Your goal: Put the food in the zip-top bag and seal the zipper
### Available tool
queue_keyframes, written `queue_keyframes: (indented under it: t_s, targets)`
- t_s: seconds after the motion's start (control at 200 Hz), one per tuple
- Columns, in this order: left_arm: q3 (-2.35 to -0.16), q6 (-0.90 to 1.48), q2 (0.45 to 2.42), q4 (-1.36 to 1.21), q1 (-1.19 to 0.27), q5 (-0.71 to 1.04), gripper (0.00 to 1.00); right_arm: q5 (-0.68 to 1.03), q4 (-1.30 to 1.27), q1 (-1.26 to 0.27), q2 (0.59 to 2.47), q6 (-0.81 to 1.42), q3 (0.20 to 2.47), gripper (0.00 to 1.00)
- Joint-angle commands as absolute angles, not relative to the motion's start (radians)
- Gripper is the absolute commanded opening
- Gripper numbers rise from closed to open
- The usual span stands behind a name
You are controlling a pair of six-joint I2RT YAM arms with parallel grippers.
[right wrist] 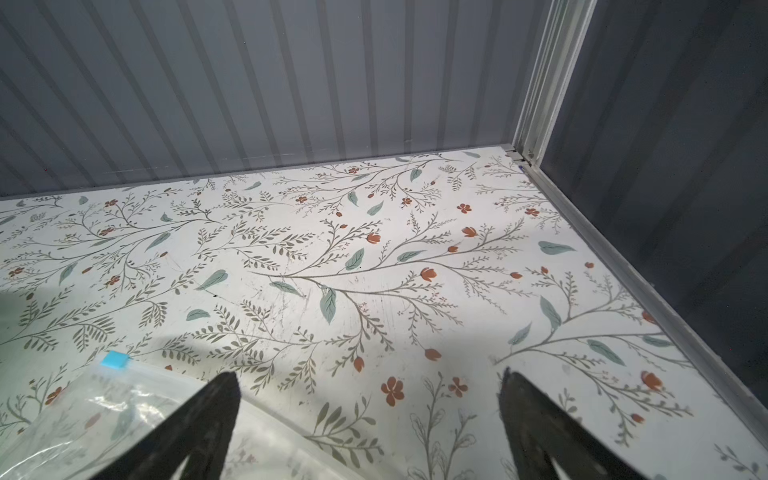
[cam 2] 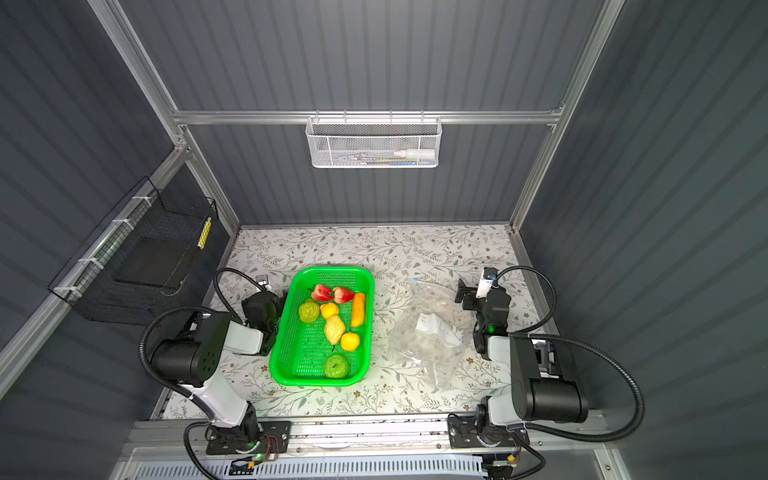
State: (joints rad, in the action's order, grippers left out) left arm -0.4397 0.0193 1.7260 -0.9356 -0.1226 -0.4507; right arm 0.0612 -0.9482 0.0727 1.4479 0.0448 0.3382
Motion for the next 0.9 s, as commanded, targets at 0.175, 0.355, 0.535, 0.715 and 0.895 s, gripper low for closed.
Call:
queue_keyframes:
  t_s: [0.175,0.355,0.535,0.715,0.895]
  targets:
    - [-0.453,0.033,1.720,-0.956,-0.117,-0.443,0.99,0.067,-0.956,0.078,1.456,0.048,0.331,0.99]
    - [-0.453,0.033,1.721,-0.956,-0.117,-0.444,0.99,0.069,-0.953,0.079,1.457,0.049,0.333,0.99]
    - [-0.451,0.034,1.720,-0.956,-0.117,-0.444,0.99,0.070,-0.948,0.080,1.457,0.049,0.336,0.99]
    - [-0.450,0.034,1.718,-0.957,-0.117,-0.442,0.99,0.071,-0.948,0.080,1.456,0.048,0.336,0.99]
    - [-0.449,0.034,1.718,-0.957,-0.117,-0.442,0.99,0.067,-0.950,0.080,1.456,0.048,0.334,0.99]
